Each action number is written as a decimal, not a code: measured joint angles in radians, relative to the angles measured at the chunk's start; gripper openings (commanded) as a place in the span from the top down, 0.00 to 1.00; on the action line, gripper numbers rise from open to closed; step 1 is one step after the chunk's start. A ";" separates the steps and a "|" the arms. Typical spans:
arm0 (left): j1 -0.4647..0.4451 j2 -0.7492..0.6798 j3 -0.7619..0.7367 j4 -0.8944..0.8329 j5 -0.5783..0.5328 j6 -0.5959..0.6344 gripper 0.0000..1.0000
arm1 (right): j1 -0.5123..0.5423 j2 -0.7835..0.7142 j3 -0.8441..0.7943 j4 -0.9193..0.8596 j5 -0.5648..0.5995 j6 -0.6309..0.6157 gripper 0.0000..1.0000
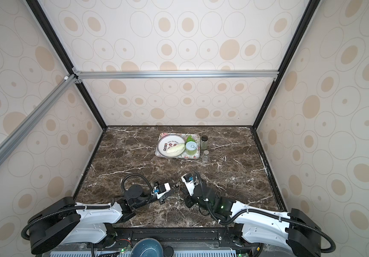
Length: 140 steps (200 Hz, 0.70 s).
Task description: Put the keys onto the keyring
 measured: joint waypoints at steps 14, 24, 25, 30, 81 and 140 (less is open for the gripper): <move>0.000 0.000 0.001 -0.011 -0.006 0.003 0.73 | 0.003 -0.001 0.000 -0.003 0.004 -0.005 1.00; 0.000 0.000 0.001 -0.016 -0.013 0.005 0.73 | 0.007 -0.002 0.000 -0.003 0.003 -0.011 1.00; 0.000 0.000 0.002 -0.016 -0.014 0.005 0.73 | 0.007 -0.002 0.000 -0.003 0.003 -0.011 1.00; 0.000 0.000 0.002 -0.019 -0.022 0.005 0.73 | 0.010 -0.003 0.000 -0.003 0.003 -0.014 1.00; 0.000 -0.018 0.002 -0.046 -0.058 0.005 0.73 | 0.044 -0.010 0.018 -0.041 0.012 -0.080 1.00; 0.000 -0.079 0.002 -0.043 -0.035 -0.009 0.72 | 0.055 -0.002 0.111 -0.184 0.074 -0.113 1.00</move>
